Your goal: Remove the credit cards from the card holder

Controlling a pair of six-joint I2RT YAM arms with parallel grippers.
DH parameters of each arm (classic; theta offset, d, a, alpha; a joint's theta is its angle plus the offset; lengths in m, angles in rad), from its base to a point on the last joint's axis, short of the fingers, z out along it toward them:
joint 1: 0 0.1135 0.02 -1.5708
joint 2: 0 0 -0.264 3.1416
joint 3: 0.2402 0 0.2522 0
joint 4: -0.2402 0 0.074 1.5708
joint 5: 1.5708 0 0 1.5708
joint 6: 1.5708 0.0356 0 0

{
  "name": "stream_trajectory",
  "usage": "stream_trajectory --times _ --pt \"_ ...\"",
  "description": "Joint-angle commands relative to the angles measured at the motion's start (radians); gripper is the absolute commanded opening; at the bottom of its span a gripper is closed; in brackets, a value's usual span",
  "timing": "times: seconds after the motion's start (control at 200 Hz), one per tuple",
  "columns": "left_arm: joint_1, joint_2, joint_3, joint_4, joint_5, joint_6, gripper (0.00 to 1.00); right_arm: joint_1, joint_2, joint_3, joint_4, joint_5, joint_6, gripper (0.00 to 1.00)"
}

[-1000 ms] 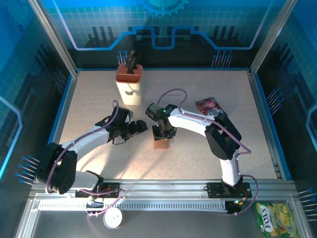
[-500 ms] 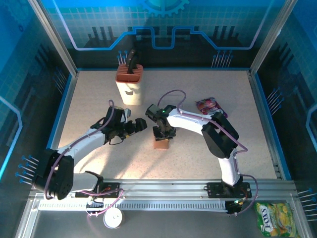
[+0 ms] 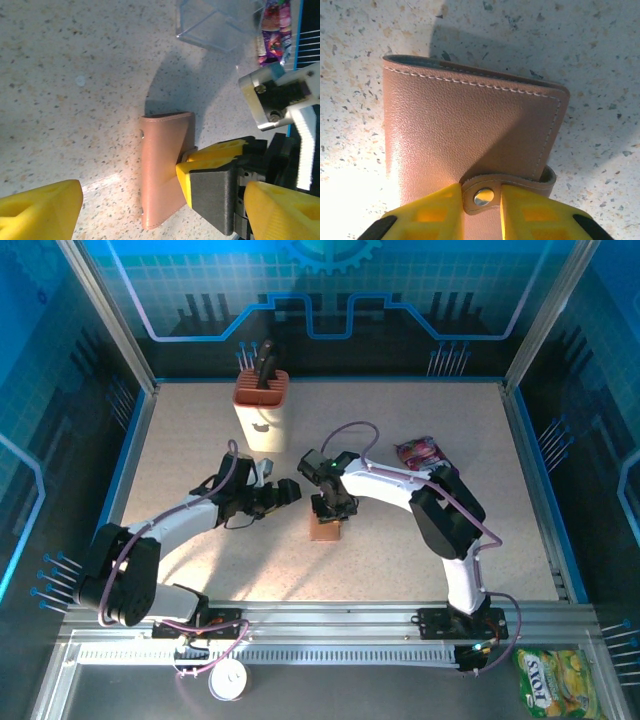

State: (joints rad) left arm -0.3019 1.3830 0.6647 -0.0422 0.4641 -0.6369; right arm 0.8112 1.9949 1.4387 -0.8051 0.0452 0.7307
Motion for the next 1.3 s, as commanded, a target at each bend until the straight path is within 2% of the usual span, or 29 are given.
stream_trajectory --times 0.0,0.155,0.315,0.575,0.985,1.296 --pt "0.007 0.007 -0.004 0.03 0.042 -0.019 0.82 -0.029 0.004 -0.066 0.033 -0.007 -0.007 0.18" --pt "0.002 0.016 0.002 0.024 0.047 -0.031 0.81 -0.047 -0.016 -0.105 0.087 -0.044 -0.021 0.09" --pt "-0.019 0.038 0.02 0.005 0.044 -0.045 0.8 -0.06 -0.054 -0.134 0.124 -0.067 -0.029 0.08" --pt "-0.069 0.071 0.051 -0.004 0.003 -0.09 0.79 -0.067 -0.122 -0.149 0.085 -0.019 -0.034 0.11" --pt "-0.085 0.08 0.105 -0.054 -0.025 -0.096 0.79 -0.095 -0.201 -0.21 0.069 0.024 -0.051 0.2" --pt "-0.098 0.079 0.134 -0.096 -0.04 -0.092 0.8 -0.125 -0.214 -0.288 0.169 -0.041 -0.03 0.21"
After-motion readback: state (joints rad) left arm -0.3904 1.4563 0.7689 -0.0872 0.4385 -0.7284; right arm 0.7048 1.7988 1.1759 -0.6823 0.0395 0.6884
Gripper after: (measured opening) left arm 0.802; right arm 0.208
